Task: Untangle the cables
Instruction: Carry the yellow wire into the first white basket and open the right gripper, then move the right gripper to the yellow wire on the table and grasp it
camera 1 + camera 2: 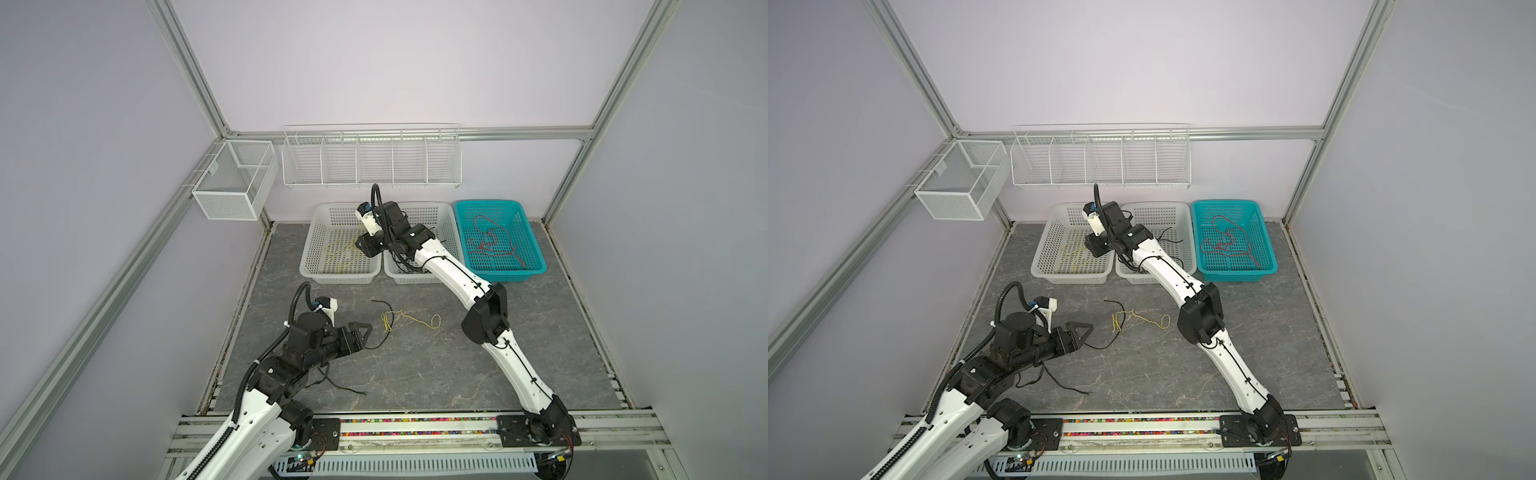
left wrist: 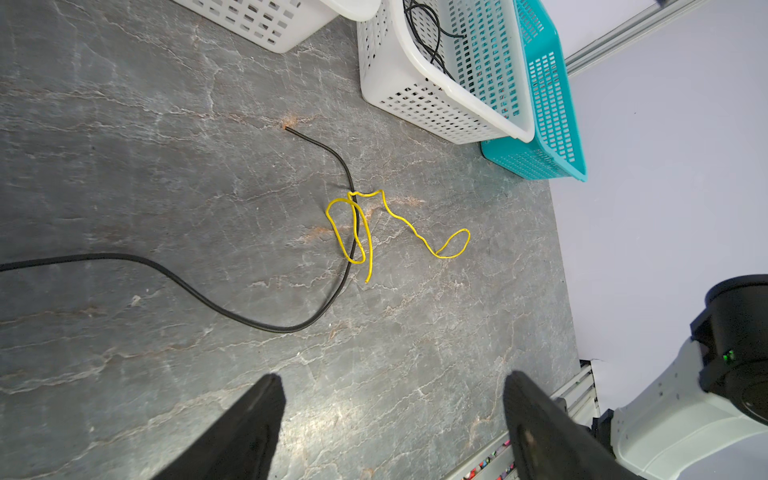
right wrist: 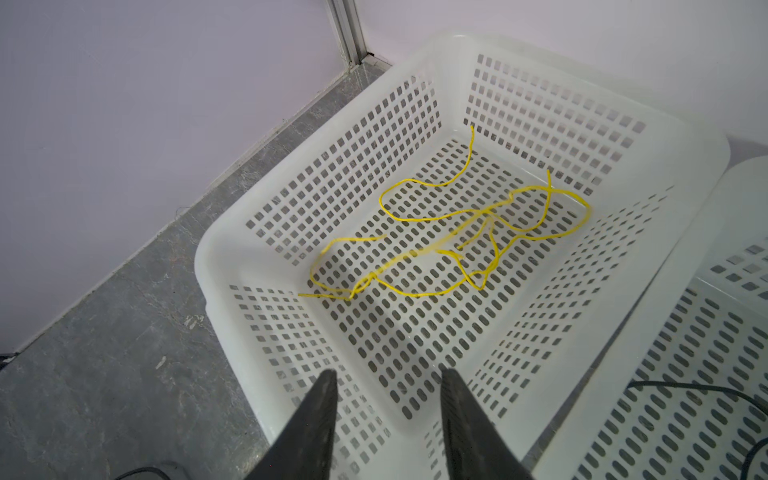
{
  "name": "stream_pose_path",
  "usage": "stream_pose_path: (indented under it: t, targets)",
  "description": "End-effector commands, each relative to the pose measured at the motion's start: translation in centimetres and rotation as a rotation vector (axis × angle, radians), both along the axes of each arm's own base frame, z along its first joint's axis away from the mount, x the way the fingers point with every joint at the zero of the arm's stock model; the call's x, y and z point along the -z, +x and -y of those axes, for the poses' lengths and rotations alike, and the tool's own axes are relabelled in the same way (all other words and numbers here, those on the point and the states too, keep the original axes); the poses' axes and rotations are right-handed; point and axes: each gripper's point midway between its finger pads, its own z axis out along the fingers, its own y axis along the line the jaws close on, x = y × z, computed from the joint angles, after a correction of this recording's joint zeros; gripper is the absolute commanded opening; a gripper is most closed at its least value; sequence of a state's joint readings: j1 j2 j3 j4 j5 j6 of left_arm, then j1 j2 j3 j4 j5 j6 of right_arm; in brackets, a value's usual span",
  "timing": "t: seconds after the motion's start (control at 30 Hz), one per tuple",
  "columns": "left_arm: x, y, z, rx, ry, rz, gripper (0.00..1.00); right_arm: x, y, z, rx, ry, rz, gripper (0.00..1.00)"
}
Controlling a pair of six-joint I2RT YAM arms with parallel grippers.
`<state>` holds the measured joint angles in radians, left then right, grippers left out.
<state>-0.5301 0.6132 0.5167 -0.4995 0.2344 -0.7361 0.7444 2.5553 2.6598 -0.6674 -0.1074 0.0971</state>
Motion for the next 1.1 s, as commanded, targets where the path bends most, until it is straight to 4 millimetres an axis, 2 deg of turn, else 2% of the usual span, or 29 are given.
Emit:
stream_pose_path:
  t: [0.0,0.1,0.27,0.4,0.6,0.73,0.9,1.07]
  targets:
    - [0.7,-0.1,-0.3,-0.006,0.017,-0.001,0.84,-2.3,-1.4,0.2,-0.044,-0.029,0.045,0.51]
    - [0.6,-0.1,-0.4,-0.008,0.020,-0.001,0.84,-3.8,-2.4,0.7,-0.060,-0.047,0.062,0.57]
    - [0.8,-0.1,-0.5,-0.014,0.025,-0.003,0.84,-6.8,-4.5,3.0,-0.055,-0.050,0.079,0.67]
    - [1.1,0.0,-0.7,-0.026,0.038,-0.015,0.84,-7.1,-7.2,5.5,-0.050,-0.066,0.061,0.71]
    - [2.8,0.4,-1.3,-0.081,0.077,-0.080,0.83,-4.4,-12.1,9.5,-0.023,-0.065,-0.014,0.73]
    - [4.6,0.6,-2.0,-0.126,0.124,-0.150,0.82,-2.4,-16.1,11.0,-0.040,-0.009,-0.081,0.74]
    - [5.5,0.9,-2.9,-0.186,0.151,-0.168,0.82,1.5,-20.1,10.7,-0.067,-0.045,-0.152,0.74]
    - [5.7,0.9,-4.1,-0.253,0.169,-0.159,0.82,5.1,-21.9,9.1,-0.072,-0.080,-0.203,0.72]
